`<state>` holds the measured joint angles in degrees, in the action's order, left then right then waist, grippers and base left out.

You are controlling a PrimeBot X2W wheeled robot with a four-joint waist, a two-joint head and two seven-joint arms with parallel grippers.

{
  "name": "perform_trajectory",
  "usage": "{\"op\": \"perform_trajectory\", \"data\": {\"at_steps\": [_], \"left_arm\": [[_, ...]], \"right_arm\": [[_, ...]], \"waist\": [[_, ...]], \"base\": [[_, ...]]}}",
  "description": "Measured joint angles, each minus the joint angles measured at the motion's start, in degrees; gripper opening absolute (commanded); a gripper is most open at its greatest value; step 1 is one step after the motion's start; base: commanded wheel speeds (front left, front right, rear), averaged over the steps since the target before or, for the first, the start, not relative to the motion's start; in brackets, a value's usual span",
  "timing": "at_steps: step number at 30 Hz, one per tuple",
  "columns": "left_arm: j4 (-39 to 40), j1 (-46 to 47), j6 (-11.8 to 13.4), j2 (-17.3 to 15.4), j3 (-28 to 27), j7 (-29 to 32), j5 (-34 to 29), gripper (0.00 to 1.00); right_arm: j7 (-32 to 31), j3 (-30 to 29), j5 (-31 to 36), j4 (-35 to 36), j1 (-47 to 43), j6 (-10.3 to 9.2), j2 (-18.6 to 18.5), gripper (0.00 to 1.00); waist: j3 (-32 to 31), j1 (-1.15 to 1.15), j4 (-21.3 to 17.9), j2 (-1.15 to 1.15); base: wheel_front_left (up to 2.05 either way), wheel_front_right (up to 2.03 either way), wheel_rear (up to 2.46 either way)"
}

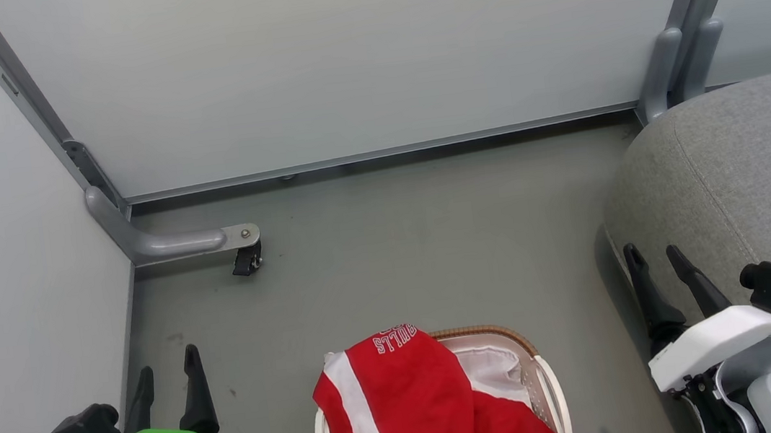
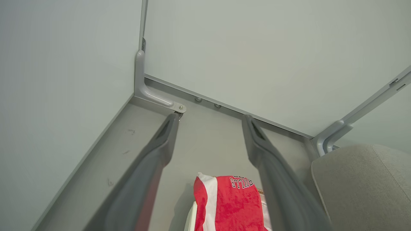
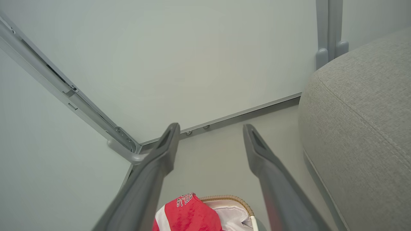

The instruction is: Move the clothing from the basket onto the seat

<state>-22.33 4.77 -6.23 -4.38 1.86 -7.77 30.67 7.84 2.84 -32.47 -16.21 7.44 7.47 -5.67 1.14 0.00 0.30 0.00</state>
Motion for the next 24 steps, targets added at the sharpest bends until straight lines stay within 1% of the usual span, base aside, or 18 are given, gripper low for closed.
{"op": "perform_trajectory", "data": {"at_steps": [7,17,24], "left_arm": [[-0.1,0.0,0.7,-0.1,1.2,-1.2,-4.6,1.0],[-0.3,-0.1,0.7,-0.1,2.5,-2.5,-9.9,1.0],[-0.3,-0.1,0.7,0.0,2.2,-3.4,-12.6,1.0]], "right_arm": [[1.0,0.0,5.0,-0.4,0.0,0.0,0.0,1.0],[2.4,-0.5,11.3,-0.7,-0.2,0.01,0.3,1.0],[3.3,-0.8,15.2,-0.6,-0.9,0.01,0.6,1.0]], "waist": [[0.1,0.0,0.0,0.0],[0.0,0.0,-0.1,0.0],[0.2,0.0,-0.3,0.0]], "base": [[0.0,0.0,0.0],[0.0,0.0,0.0],[0.0,0.0,0.0]]}}
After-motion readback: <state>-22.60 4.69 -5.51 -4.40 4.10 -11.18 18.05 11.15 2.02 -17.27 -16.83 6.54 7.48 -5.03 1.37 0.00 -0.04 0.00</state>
